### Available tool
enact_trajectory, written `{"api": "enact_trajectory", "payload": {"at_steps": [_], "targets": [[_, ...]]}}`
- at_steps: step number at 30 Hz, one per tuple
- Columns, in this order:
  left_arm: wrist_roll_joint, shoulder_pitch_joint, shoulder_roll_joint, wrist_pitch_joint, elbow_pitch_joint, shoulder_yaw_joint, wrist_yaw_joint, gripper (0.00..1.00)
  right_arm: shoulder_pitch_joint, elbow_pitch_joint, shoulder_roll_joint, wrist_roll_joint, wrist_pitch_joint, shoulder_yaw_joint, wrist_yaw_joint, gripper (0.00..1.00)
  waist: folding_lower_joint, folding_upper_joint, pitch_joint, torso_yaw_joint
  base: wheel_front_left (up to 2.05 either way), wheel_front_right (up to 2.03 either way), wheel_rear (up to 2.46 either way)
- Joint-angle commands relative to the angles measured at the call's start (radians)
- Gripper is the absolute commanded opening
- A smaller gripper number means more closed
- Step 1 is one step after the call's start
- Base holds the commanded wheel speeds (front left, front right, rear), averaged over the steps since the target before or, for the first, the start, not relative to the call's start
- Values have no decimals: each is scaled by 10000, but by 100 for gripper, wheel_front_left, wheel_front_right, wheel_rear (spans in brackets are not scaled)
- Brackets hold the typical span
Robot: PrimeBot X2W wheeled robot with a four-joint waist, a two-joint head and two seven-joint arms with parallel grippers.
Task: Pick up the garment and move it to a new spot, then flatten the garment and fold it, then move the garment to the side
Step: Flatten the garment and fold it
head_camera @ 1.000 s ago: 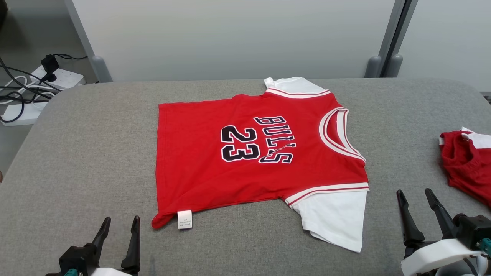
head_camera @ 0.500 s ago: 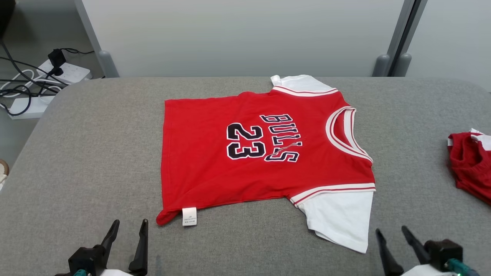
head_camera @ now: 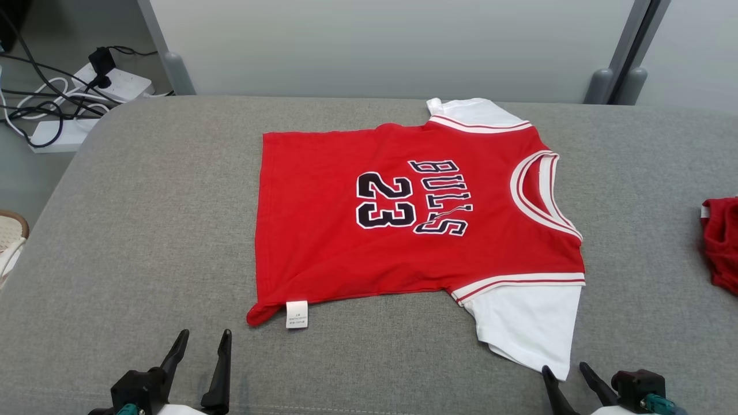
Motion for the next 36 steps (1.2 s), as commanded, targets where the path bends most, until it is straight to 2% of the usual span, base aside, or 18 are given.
{"api": "enact_trajectory", "payload": {"at_steps": [1, 14, 15, 16, 18, 19, 26, 31, 36], "targets": [[-76, -499, 186, -59, -271, 281, -70, 100, -340, 28, -29, 181, -135, 233, 42, 100, 0, 0, 56, 45, 0, 0, 0], [-34, -736, 173, -59, -374, 181, -70, 100, -867, 899, 269, 1206, -135, 449, 42, 98, 0, 0, 456, 288, 0, 0, 0], [-37, -752, 177, -59, -371, 176, -70, 100, -882, 953, 268, 1307, -135, 516, 42, 84, 0, 0, 480, 297, 0, 0, 0], [-42, -766, 177, -59, -365, 169, -70, 100, -897, 1055, 252, 1370, -135, 646, 42, 46, 0, 0, 497, 305, 0, 0, 0], [-45, -782, 178, -59, -363, 162, -70, 100, -943, 1258, 229, 1534, -135, 862, 42, 7, 0, 0, 519, 312, 0, 0, 0], [-48, -790, 175, -59, -362, 159, -71, 100, -972, 1367, 214, 1637, -125, 962, 42, 0, 0, 0, 528, 312, 0, 0, 0], [-85, -961, 137, -59, -382, -73, -71, 100, -1135, 1649, -374, 2195, -129, 1158, 42, 0, 0, 0, 597, 214, 0, 0, 0], [-83, -1452, 368, -59, -85, -918, -71, 100, -1172, 1542, -891, 2154, -132, 884, 42, 0, 0, 0, 761, 37, 0, 0, 0], [22, -2143, 808, -59, 585, -1870, -71, 100, -1199, 1425, -1046, 2019, -134, 639, 42, 0, 0, 0, 992, -241, 0, 0, 0]]}}
